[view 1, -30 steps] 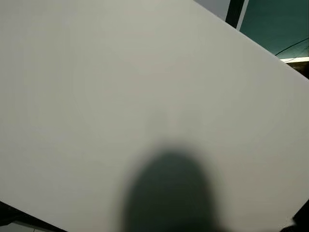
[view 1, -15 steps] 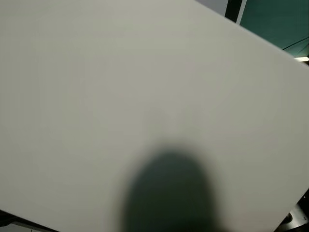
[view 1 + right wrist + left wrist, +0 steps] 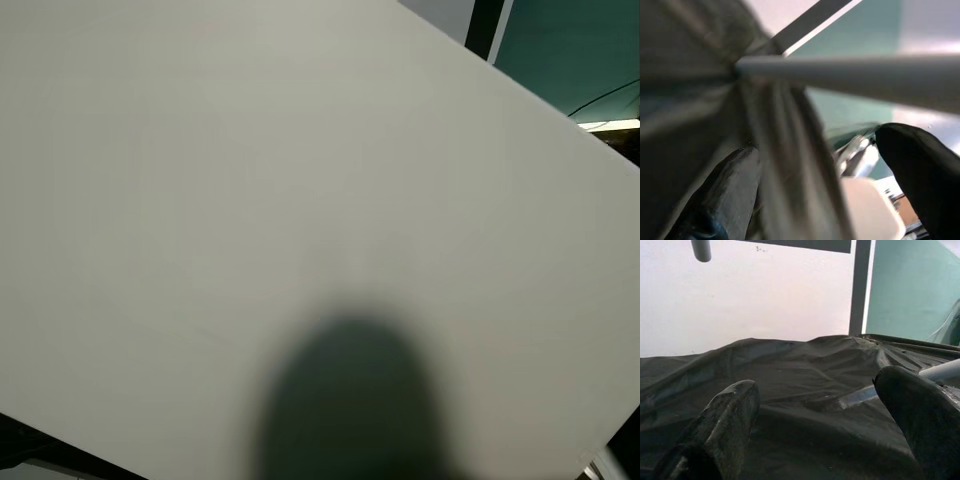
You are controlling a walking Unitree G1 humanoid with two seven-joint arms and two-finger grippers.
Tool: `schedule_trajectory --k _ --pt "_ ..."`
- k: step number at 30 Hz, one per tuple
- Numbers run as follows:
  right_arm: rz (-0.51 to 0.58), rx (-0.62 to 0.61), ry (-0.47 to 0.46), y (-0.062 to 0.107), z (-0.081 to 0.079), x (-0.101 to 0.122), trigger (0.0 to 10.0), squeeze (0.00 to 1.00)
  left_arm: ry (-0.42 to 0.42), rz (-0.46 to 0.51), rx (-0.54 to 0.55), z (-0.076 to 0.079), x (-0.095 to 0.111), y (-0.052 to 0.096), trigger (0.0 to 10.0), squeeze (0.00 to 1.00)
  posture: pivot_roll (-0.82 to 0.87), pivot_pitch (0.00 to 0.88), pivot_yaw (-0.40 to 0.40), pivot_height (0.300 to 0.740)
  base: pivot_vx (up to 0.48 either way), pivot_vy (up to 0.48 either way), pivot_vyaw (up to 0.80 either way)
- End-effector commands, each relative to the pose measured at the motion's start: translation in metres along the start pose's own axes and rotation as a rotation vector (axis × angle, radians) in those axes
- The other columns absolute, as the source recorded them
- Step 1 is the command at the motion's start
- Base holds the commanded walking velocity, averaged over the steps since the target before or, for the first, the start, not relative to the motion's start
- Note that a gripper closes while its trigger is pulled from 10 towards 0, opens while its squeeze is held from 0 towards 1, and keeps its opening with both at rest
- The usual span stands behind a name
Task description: Building children table
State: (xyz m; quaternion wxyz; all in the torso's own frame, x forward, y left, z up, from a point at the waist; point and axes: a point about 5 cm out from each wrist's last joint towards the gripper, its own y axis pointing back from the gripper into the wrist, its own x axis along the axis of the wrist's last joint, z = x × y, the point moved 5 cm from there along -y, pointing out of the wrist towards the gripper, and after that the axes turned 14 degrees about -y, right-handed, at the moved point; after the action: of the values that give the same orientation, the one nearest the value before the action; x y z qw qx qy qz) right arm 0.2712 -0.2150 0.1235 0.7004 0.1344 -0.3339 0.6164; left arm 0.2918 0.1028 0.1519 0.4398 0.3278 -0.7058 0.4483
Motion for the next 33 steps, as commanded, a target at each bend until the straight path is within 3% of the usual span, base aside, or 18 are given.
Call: schedule_trajectory --k 1,2,3,8,12,14,15,21,25,29,31,33 --pt "-0.042 0.097 -0.008 0.007 -0.018 -0.007 10.0 0.0 -0.005 0.032 -0.028 0.002 0.007 -0.004 10.0 0.0 0.02 0.0 0.053 0.74 0.0 0.0 0.0" --pt "-0.042 0.097 -0.008 0.007 -0.018 -0.007 10.0 0.0 -0.005 0.032 -0.028 0.002 0.007 -0.004 10.0 0.0 0.02 0.0 0.053 0.74 0.0 0.0 0.0" --pt "-0.08 0.174 0.022 0.017 -0.034 -0.018 10.0 0.0 -0.006 0.033 -0.03 0.003 0.007 -0.004 10.0 0.0 0.02 0.0 0.054 0.74 0.0 0.0 0.0" --pt "-0.078 0.173 0.039 0.022 -0.034 -0.021 10.0 0.0 -0.006 0.034 -0.031 0.003 0.007 -0.004 10.0 0.0 0.02 0.0 0.052 0.74 0.0 0.0 0.0" --pt "0.114 -0.011 0.256 0.018 0.0 0.001 10.0 0.0 -0.007 0.033 -0.028 0.003 0.006 -0.004 10.0 0.0 0.02 0.0 0.05 0.74 0.0 0.0 0.0" --pt "0.14 -0.051 0.28 0.017 0.007 0.005 10.0 0.0 -0.007 0.033 -0.028 0.003 0.006 -0.004 10.0 0.0 0.02 0.0 0.05 0.74 0.0 0.0 0.0" --pt "0.205 -0.143 0.312 0.016 0.023 0.016 10.0 0.0 -0.008 0.035 -0.028 0.003 0.006 -0.005 10.0 0.0 0.01 0.0 0.049 0.74 0.0 0.0 0.0" --pt "0.243 -0.213 0.3 0.021 0.034 0.022 10.0 0.0 -0.007 0.038 -0.028 0.003 0.006 -0.005 10.0 0.0 0.01 0.0 0.049 0.74 0.0 0.0 0.0" --pt "0.183 -0.233 0.242 0.029 0.036 0.01 10.0 0.0 -0.006 0.04 -0.03 0.003 0.006 -0.006 10.0 0.0 0.01 0.0 0.05 0.74 0.0 0.0 0.0" --pt "0.163 -0.183 0.24 0.034 0.029 0.004 10.0 0.0 -0.006 0.042 -0.034 0.004 0.006 -0.007 10.0 0.0 0.0 0.0 0.054 0.74 0.0 0.0 0.0" --pt "0.207 -0.096 0.237 0.028 0.016 0.016 10.0 0.0 -0.005 0.044 -0.039 0.004 0.006 -0.008 10.0 0.0 -0.01 0.0 0.057 0.74 0.0 0.0 0.0" --pt "0.221 -0.08 0.243 0.027 0.014 0.018 10.0 0.0 -0.004 0.045 -0.04 0.004 0.006 -0.008 10.0 0.0 -0.01 0.0 0.057 0.74 0.0 0.0 0.0"
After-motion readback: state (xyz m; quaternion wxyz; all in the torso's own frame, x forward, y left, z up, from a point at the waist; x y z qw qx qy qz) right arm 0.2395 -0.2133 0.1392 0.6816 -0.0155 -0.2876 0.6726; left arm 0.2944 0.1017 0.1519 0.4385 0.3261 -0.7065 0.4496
